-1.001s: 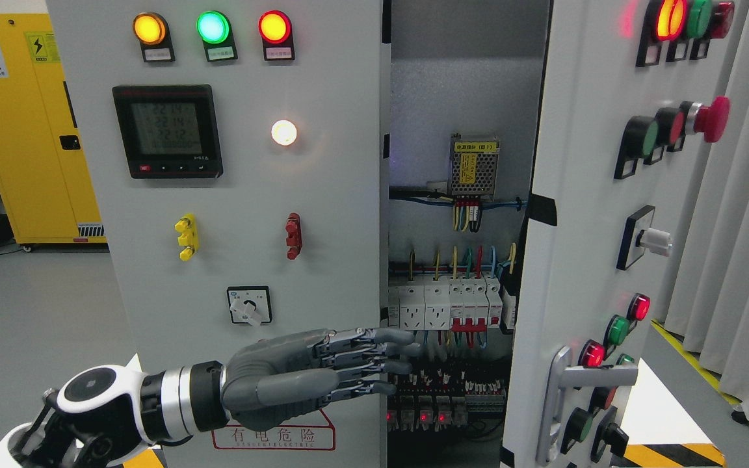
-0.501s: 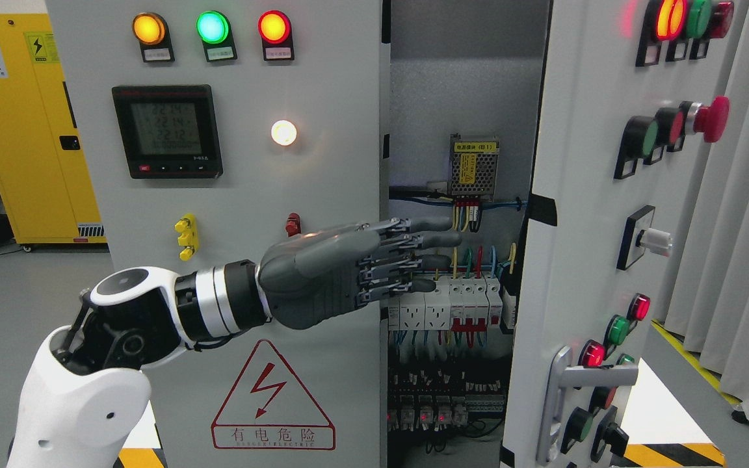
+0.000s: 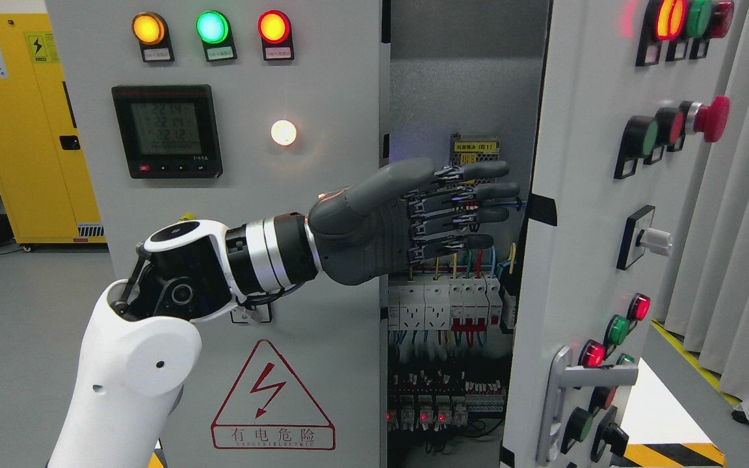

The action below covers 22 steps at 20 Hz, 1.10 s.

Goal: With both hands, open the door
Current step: 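Reach the left hand into the gap behind the partly open door's edge, then push the door with red and green buttons farther open with the left hand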

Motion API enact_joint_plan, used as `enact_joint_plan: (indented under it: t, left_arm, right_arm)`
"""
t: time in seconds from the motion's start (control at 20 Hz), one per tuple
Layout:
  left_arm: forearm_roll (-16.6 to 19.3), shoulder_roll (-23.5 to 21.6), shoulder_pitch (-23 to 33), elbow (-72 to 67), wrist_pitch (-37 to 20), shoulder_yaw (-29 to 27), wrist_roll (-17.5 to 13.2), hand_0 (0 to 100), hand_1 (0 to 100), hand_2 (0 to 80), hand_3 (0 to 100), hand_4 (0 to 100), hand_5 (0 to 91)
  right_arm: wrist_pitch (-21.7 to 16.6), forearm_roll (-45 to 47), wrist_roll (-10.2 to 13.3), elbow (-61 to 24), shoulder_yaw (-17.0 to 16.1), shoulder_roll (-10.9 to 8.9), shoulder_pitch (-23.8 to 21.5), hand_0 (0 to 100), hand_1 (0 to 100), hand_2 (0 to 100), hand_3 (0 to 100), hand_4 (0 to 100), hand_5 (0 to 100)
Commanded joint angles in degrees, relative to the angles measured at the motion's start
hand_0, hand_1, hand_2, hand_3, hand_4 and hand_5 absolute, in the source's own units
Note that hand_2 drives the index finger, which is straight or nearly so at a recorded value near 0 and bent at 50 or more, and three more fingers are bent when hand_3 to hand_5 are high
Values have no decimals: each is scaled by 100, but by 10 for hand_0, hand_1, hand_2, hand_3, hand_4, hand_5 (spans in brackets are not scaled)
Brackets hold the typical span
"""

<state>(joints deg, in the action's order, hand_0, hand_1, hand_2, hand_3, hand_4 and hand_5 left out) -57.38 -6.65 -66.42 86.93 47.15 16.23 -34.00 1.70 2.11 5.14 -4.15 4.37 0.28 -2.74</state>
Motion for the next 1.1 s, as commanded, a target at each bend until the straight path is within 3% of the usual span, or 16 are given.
enact_joint_plan:
  t: [0.0,0.35,1.05]
  left_arm:
    - [-229,436,-126,-370,13,424,-1,120,556,0,0,0,0]
    - [-203,480,-100,-379,5,803,-1,120,556,0,0,0,0]
    - [-185,866,-126,-458,-4,812,-1,120,556,0,0,0,0]
  right_arm:
    - [-3,0,4,2,2,139,-16,0,500,40,0,0,0]
    - [-3,0,4,2,2,130,-16,0,500,40,0,0,0]
    - [6,0,4,2,2,130,-16,0,500,40,0,0,0]
